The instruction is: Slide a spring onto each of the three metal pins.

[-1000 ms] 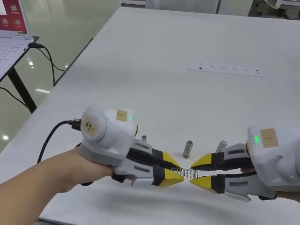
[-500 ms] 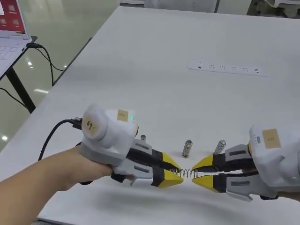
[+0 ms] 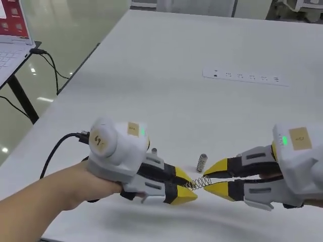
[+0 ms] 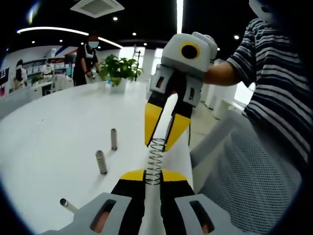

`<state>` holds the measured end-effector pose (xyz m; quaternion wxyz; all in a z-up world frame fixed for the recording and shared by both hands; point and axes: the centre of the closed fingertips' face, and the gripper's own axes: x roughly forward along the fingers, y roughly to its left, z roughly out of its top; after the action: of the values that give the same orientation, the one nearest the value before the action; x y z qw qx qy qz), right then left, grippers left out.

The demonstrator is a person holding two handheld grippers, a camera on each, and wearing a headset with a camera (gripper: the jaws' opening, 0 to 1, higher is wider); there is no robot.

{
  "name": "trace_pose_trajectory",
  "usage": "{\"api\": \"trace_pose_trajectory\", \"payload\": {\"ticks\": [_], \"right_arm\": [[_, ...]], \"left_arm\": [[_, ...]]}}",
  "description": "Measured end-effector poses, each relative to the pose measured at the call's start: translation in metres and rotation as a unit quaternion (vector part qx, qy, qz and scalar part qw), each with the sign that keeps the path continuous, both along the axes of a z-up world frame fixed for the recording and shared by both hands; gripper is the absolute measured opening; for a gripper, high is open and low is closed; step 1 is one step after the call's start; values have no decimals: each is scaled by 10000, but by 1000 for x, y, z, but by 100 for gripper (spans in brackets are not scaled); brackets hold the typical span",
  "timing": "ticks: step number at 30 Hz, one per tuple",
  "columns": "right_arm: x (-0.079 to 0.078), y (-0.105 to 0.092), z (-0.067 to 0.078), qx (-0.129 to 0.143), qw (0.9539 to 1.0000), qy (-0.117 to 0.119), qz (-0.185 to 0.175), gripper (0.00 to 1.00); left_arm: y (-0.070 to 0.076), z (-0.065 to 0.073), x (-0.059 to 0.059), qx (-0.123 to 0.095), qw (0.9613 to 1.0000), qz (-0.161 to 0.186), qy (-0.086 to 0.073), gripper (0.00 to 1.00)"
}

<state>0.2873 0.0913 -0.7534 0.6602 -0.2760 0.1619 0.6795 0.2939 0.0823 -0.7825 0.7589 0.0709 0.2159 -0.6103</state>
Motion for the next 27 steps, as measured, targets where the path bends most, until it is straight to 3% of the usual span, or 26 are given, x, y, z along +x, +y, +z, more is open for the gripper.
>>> {"api": "trace_pose_trajectory", "payload": {"ticks": [8, 16, 27], "right_arm": [[-5, 14, 11, 342, 9992, 183, -47, 8], [-10, 29, 16, 464, 9989, -87, 53, 8], [-10, 26, 17, 461, 9985, -272, 139, 7]], "left_arm": [[-3, -2, -2, 62, 10000, -64, -39, 3], [-7, 0, -5, 100, 9998, -130, -80, 3], [-7, 1, -5, 97, 9999, -53, -17, 3]]}}
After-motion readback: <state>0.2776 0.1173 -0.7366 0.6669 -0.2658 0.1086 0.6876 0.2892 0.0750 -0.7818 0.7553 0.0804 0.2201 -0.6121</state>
